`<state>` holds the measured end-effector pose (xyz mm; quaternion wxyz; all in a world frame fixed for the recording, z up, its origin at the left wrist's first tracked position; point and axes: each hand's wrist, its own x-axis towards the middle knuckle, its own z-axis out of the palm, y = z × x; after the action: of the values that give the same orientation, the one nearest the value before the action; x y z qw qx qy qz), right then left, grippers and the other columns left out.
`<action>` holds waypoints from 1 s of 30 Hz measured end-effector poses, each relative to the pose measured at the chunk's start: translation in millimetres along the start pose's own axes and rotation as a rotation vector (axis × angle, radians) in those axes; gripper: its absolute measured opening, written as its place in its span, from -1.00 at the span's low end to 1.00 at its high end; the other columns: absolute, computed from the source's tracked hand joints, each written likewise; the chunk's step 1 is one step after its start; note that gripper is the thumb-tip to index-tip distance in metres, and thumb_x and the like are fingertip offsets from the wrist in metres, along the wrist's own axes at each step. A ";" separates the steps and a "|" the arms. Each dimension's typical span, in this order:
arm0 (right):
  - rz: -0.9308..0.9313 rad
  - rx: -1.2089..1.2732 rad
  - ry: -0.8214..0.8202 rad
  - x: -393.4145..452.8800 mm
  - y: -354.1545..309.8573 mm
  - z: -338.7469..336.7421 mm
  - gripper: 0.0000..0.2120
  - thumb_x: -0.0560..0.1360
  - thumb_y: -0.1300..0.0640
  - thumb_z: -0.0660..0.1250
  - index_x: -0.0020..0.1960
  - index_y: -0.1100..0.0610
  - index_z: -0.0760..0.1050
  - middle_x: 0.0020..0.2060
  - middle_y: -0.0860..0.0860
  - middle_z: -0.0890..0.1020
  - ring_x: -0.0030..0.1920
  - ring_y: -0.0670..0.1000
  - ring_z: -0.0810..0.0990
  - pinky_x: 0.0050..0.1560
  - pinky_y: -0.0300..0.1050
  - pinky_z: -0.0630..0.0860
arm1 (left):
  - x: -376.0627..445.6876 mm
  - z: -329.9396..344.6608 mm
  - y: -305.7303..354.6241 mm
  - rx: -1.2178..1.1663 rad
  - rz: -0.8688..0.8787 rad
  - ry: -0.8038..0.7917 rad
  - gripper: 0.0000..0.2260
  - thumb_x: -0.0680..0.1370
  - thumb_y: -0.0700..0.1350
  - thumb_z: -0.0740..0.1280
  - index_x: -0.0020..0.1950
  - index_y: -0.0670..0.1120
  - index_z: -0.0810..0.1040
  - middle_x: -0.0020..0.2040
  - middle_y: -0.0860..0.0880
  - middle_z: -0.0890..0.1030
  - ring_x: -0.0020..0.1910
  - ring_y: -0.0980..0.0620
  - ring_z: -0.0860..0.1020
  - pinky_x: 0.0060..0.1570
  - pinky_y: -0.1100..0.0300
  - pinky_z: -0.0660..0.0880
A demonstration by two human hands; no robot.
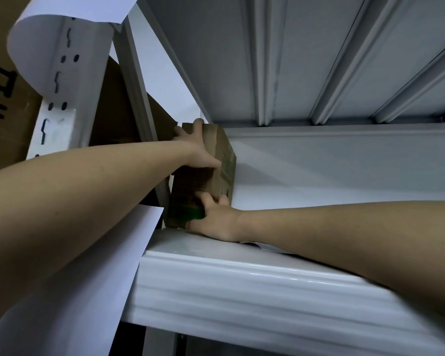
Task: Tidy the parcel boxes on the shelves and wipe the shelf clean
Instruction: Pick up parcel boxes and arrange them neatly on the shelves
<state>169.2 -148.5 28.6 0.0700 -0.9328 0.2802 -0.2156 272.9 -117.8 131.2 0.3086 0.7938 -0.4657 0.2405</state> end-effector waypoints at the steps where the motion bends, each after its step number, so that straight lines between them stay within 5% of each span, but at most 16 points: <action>1: 0.009 -0.007 -0.001 0.0 -0.3 -0.2 -0.28 0.55 -0.15 0.22 0.55 -0.10 -0.13 0.50 0.12 -0.05 0.45 0.24 0.19 0.45 0.02 0.21 | 0.4 1.0 0.8 -0.009 0.009 -0.004 -0.05 0.39 0.16 0.45 0.52 0.07 -0.18 0.45 -0.30 0.04 0.28 -0.37 0.36 0.16 -0.09 0.48; 13: 0.085 -0.089 -0.106 10.8 8.6 -3.5 -0.25 0.54 -0.27 0.14 0.57 -0.02 -0.11 0.50 0.13 0.12 0.47 0.21 0.15 0.43 0.06 0.24 | 5.4 16.5 0.2 -0.016 -0.011 -0.084 -0.01 0.48 0.20 0.36 0.48 0.16 -0.45 0.52 -0.32 -0.13 0.39 -0.38 0.26 0.31 -0.11 0.35; 15: 0.083 -0.110 -0.118 11.6 8.6 -5.0 -0.26 0.56 -0.26 0.11 0.57 -0.03 -0.16 0.50 0.14 0.13 0.44 0.22 0.22 0.10 -0.06 0.46 | 2.7 14.2 1.9 -0.024 -0.032 -0.106 -0.03 0.51 0.19 0.34 0.47 0.15 -0.46 0.53 -0.31 -0.12 0.43 -0.36 0.21 0.35 -0.12 0.28; 17: 0.084 -0.118 -0.124 13.5 9.9 -5.2 -0.27 0.57 -0.26 0.09 0.57 -0.04 -0.18 0.49 0.15 0.14 0.40 0.23 0.29 -0.33 -0.16 0.31 | -2.1 10.2 5.4 -0.027 -0.040 -0.147 -0.07 0.54 0.18 0.29 0.47 0.12 -0.47 0.54 -0.29 -0.11 0.47 -0.32 0.15 0.38 -0.09 0.21; 18: 0.082 -0.113 -0.122 14.9 10.3 -4.4 -0.27 0.56 -0.26 0.09 0.57 -0.04 -0.18 0.49 0.16 0.14 0.39 0.23 0.31 -0.38 -0.18 0.23 | -3.4 7.5 6.7 -0.025 -0.047 -0.156 -0.10 0.56 0.17 0.27 0.47 0.10 -0.47 0.54 -0.28 -0.09 0.48 -0.30 0.13 0.39 -0.07 0.19; 20: 0.079 -0.109 -0.112 16.1 12.6 -3.7 -0.27 0.55 -0.27 0.10 0.57 -0.06 -0.16 0.48 0.16 0.17 0.38 0.24 0.31 -0.32 -0.16 0.32 | -2.0 4.1 10.9 -0.022 -0.054 -0.169 -0.12 0.59 0.14 0.24 0.48 0.05 -0.48 0.55 -0.26 -0.06 0.49 -0.28 0.11 0.41 -0.06 0.13; 22: 0.068 -0.127 -0.108 15.2 13.1 -5.4 -0.28 0.55 -0.28 0.11 0.56 -0.07 -0.12 0.47 0.15 0.19 0.40 0.23 0.28 0.08 -0.05 0.47 | 0.2 0.5 12.6 -0.019 -0.076 -0.189 -0.10 0.58 0.10 0.26 0.48 0.01 -0.47 0.54 -0.24 0.01 0.46 -0.27 0.19 0.40 -0.06 0.18; 24: 0.054 -0.157 -0.111 13.1 13.2 -8.0 -0.28 0.54 -0.29 0.12 0.56 -0.08 -0.10 0.48 0.14 0.21 0.42 0.21 0.26 0.36 0.04 0.32 | -2.4 -6.8 14.1 0.010 -0.067 -0.188 -0.16 0.59 0.06 0.25 0.53 -0.06 -0.37 0.50 -0.24 0.13 0.39 -0.22 0.30 0.30 0.01 0.30; 28: 0.004 -0.275 -0.113 4.5 5.6 -17.0 -0.33 0.55 -0.30 0.09 0.55 -0.08 -0.01 0.47 0.13 0.26 0.41 0.19 0.29 0.40 0.08 0.28 | -21.0 -26.6 17.6 0.135 0.006 -0.151 -0.52 0.63 -0.03 0.20 0.47 -0.20 0.15 0.10 -0.18 0.36 0.06 -0.09 0.33 -0.01 0.16 0.32; 30: -0.018 -0.377 -0.046 -3.7 -0.8 -27.5 -0.39 0.55 -0.28 0.08 0.51 -0.03 0.15 0.39 0.11 0.38 0.33 0.17 0.39 0.30 0.05 0.37 | -31.4 -34.7 21.9 0.268 0.062 -0.175 -0.59 0.58 -0.08 0.26 0.36 -0.19 0.26 0.17 -0.16 0.34 0.09 -0.12 0.31 0.02 0.10 0.32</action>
<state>154.7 -146.0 52.1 -0.1014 -0.9367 0.3053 -0.1384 236.1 -82.7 140.1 0.1504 0.8311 -0.4788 0.2397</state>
